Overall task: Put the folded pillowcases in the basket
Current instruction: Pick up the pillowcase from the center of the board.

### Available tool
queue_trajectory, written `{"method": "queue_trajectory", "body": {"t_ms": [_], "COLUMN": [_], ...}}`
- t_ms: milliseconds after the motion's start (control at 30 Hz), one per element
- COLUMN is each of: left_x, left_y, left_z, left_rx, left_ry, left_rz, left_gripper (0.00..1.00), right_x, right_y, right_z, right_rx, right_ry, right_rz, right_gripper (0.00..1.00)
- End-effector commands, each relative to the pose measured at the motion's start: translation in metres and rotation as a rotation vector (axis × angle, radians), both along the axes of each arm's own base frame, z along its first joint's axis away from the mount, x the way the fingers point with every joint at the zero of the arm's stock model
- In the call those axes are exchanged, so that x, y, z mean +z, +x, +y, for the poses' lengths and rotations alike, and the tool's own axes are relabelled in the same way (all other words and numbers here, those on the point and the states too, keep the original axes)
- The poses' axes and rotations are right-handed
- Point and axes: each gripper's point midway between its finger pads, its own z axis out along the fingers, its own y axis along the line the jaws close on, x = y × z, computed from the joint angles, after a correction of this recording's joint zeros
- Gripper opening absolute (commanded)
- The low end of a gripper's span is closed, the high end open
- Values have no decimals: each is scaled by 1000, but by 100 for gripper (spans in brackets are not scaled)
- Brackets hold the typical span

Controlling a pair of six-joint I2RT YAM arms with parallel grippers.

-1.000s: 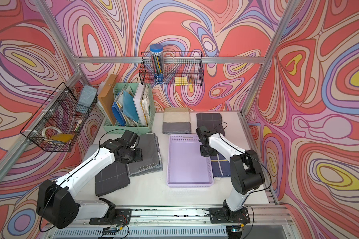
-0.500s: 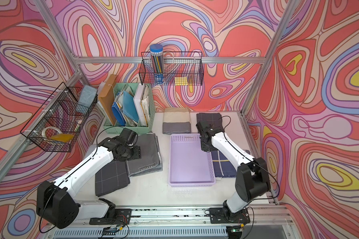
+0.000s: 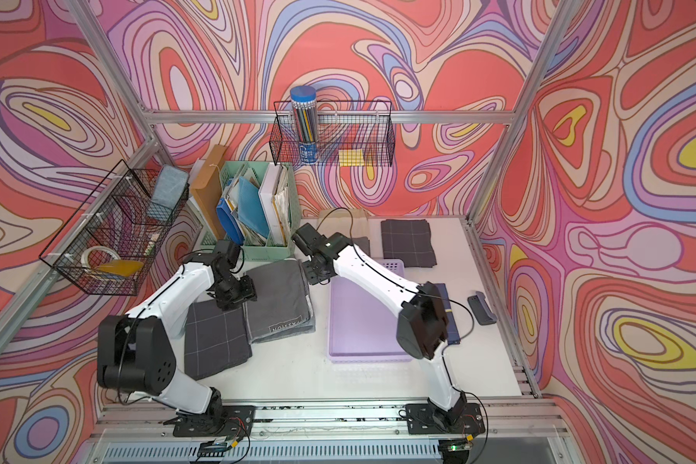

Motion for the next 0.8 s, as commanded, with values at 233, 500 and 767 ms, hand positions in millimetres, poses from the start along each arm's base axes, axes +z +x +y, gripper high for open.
{"method": "queue_trajectory", "body": {"t_ms": [233,500,767], "left_x": [-25,-31,-38], "left_y": [25,20,20], "left_z": [3,19,20], "left_rx": [33,46,65], "left_ry": [-28,63,68], "left_rz": [52,74,102], "left_gripper": [62,67,67], "right_x": [-77,-98,-123], "right_y": [-3,-4,-1], "right_z": [44,46,49], "right_rx": [31,-37,-141], "right_ry": [64,69,93], "right_rz": [268,310,355], "right_gripper": [53,68,69]}}
